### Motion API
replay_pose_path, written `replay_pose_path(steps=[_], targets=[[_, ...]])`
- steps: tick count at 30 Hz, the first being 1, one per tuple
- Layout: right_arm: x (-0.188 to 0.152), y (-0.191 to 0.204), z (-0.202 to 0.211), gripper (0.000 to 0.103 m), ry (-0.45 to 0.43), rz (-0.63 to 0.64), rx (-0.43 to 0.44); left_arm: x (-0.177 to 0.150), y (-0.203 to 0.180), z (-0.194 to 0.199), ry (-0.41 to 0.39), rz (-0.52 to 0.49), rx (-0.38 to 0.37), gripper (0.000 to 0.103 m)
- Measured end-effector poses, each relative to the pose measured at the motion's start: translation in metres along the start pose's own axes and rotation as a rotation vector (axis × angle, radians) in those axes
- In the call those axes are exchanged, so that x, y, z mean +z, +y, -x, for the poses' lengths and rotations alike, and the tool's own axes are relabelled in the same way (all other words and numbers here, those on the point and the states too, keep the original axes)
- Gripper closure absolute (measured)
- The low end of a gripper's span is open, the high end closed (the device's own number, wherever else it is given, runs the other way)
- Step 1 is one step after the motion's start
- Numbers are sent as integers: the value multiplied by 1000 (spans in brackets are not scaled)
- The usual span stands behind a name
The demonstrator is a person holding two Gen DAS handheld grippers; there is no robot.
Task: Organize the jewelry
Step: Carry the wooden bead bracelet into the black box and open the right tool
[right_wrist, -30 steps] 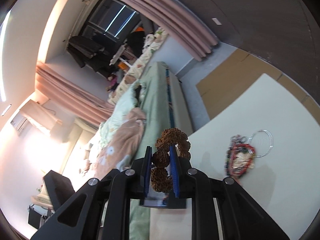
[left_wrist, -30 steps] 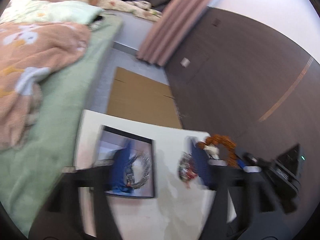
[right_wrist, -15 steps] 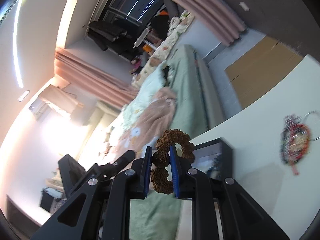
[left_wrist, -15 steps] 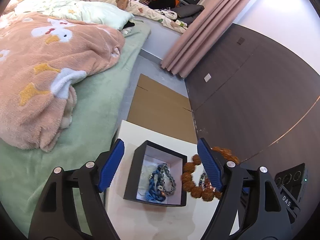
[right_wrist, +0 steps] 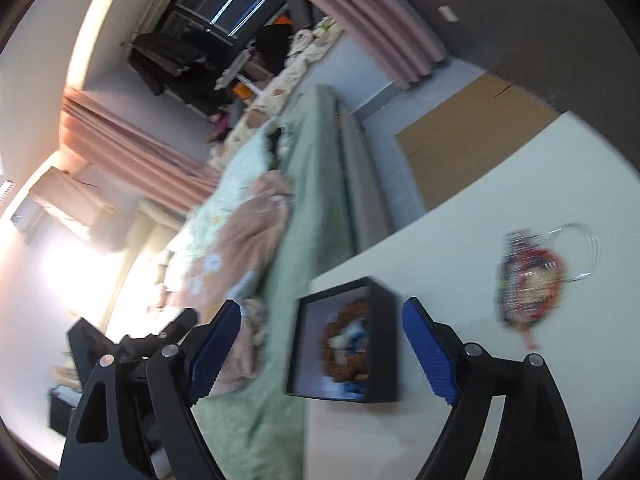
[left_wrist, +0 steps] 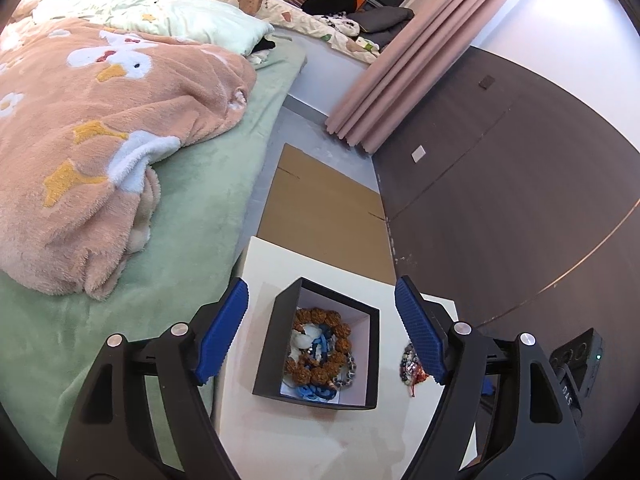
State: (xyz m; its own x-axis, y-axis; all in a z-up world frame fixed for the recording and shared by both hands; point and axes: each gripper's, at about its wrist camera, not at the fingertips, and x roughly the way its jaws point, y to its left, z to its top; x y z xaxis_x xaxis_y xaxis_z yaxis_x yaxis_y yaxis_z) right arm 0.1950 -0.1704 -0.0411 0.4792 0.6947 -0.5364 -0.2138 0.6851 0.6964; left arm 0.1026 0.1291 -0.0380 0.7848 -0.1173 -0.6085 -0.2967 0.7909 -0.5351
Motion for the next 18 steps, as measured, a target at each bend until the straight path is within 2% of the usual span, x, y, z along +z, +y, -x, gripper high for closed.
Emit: replay_pose_path(steps=[2, 8, 11, 14, 18], targets=[[5, -11, 11, 13, -7, 1, -50, -2, -5, -1, 4, -10, 1, 27], [17, -35, 39, 7, -34, -6, -145, -11, -23, -7, 18, -54, 2, 24], [20, -42, 47, 7, -23, -2, -176, -16, -34, -11, 25, -79, 3, 21], [22, -51, 54, 7, -16, 0, -199, -23, -45, -17, 32, -103, 12, 13], [27, -63, 61, 7, -4, -1, -243, -33, -61, -26, 59, -136, -2, 12]])
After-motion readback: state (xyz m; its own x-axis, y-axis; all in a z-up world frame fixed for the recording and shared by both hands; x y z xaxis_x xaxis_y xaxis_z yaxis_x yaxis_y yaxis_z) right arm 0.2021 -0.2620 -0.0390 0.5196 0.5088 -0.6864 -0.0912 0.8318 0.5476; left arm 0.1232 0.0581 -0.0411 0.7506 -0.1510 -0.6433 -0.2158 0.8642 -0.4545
